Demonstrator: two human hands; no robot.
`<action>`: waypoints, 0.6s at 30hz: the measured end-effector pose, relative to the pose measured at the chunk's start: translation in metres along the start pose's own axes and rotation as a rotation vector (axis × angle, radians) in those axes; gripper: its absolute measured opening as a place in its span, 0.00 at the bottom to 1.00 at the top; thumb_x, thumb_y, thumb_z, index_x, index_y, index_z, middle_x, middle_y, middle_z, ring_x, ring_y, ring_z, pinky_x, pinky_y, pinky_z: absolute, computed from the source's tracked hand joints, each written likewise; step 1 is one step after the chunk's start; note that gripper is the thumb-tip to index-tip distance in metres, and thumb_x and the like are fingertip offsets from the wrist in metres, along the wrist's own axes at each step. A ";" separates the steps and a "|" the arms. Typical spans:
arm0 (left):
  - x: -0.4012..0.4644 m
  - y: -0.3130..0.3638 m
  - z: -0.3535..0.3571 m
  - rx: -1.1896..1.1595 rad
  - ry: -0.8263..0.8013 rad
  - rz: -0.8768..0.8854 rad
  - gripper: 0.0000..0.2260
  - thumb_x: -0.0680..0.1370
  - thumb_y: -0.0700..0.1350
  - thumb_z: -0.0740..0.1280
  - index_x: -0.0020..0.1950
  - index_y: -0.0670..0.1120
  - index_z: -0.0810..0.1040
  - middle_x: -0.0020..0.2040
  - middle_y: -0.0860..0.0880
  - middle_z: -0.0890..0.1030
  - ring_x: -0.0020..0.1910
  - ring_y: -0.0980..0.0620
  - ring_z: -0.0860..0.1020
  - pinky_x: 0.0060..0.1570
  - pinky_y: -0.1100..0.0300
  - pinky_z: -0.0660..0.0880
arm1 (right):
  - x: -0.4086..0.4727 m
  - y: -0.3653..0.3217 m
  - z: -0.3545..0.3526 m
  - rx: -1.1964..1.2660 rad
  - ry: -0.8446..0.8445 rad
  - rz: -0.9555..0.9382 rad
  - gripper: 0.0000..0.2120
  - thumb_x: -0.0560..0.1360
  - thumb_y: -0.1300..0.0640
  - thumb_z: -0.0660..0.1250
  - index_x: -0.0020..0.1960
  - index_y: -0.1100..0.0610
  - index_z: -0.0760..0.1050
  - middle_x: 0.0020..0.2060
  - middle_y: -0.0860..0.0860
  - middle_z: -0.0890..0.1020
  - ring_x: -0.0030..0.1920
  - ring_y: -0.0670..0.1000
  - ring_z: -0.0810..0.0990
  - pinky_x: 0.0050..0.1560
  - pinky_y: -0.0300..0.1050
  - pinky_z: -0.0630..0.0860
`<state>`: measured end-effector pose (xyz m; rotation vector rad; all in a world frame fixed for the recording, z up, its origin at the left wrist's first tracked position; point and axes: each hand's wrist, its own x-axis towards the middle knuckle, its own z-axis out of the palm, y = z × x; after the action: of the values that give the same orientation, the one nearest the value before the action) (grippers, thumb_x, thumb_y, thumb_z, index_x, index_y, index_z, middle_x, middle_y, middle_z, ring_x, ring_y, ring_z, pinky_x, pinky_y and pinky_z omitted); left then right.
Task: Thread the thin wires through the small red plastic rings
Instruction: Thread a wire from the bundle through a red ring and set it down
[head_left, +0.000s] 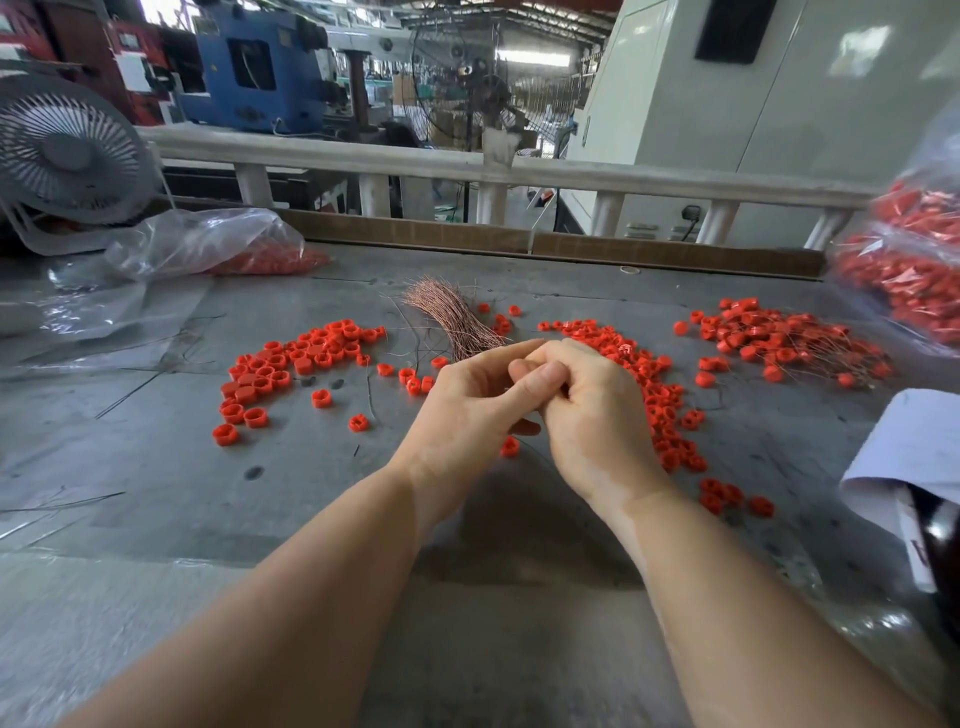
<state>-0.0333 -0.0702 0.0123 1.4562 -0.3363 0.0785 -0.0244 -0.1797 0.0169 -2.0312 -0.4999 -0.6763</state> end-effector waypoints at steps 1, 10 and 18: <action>0.000 0.000 0.000 -0.014 0.007 0.002 0.15 0.69 0.50 0.68 0.55 0.50 0.80 0.45 0.49 0.84 0.46 0.54 0.80 0.49 0.54 0.78 | 0.000 0.000 0.001 0.011 -0.003 0.007 0.07 0.75 0.58 0.65 0.40 0.55 0.78 0.36 0.50 0.78 0.39 0.51 0.76 0.40 0.48 0.74; 0.003 0.003 -0.002 -0.143 0.090 -0.054 0.22 0.64 0.47 0.71 0.57 0.41 0.78 0.49 0.40 0.83 0.50 0.44 0.80 0.56 0.42 0.75 | 0.002 0.000 -0.002 0.072 0.050 0.020 0.08 0.72 0.65 0.68 0.49 0.58 0.81 0.42 0.52 0.83 0.44 0.50 0.81 0.47 0.49 0.79; 0.001 0.004 -0.002 -0.123 0.101 -0.082 0.17 0.68 0.44 0.71 0.55 0.40 0.79 0.50 0.39 0.83 0.49 0.42 0.81 0.54 0.43 0.75 | 0.003 -0.001 -0.002 0.111 0.092 0.065 0.05 0.71 0.62 0.72 0.46 0.55 0.81 0.37 0.48 0.82 0.38 0.45 0.80 0.42 0.45 0.79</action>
<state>-0.0328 -0.0680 0.0167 1.3371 -0.1958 0.0635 -0.0232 -0.1806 0.0199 -1.8949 -0.4068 -0.6847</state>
